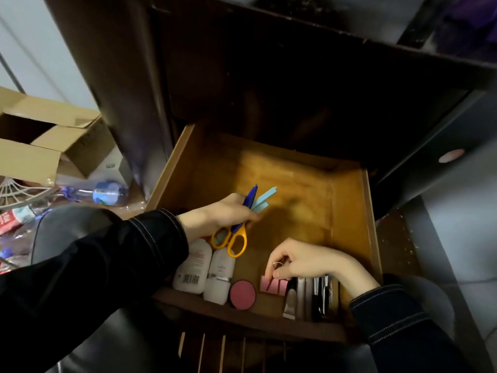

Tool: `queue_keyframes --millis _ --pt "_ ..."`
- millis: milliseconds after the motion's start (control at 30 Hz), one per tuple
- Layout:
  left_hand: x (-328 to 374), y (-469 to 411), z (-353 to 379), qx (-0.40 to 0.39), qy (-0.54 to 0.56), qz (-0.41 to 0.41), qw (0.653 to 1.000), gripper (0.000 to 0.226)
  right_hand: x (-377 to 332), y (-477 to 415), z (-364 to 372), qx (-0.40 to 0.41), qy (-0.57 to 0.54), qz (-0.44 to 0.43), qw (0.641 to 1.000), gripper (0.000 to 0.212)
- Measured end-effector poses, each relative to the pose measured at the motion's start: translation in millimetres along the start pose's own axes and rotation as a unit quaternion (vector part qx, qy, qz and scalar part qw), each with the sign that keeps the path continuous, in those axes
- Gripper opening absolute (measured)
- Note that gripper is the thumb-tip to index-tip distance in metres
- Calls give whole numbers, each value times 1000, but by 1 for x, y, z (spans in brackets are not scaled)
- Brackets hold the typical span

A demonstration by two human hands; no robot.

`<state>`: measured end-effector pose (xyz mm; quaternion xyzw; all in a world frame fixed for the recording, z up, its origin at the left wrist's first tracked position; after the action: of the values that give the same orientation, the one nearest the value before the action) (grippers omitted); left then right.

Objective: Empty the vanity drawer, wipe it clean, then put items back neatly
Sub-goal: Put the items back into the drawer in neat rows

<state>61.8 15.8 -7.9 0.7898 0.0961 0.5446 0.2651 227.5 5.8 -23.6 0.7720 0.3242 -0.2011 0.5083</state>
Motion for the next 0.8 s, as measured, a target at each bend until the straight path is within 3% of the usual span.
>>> queue_keyframes --millis 367,633,800 --pt "-5 0 11 -23 45 5 999 27 -3 -1 23 -88 35 -28 995 22" --pt "-21 -8 16 -31 96 -37 994 21 3 0 19 -62 11 -5 998 23" --pt "-28 -11 18 -26 134 -63 989 37 0 2 22 -86 21 -14 996 24"
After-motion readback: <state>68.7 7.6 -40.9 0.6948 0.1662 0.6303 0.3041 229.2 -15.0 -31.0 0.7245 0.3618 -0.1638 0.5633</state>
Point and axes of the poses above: each hand's wrist, its own y-axis away from the middle knuckle, its own z-axis out of the palm, x = y × z, the point moved 6 cm from there along -y, towards the middle knuckle, and after that the axes turned 4 degrees about -x, right-handed, at the moved point
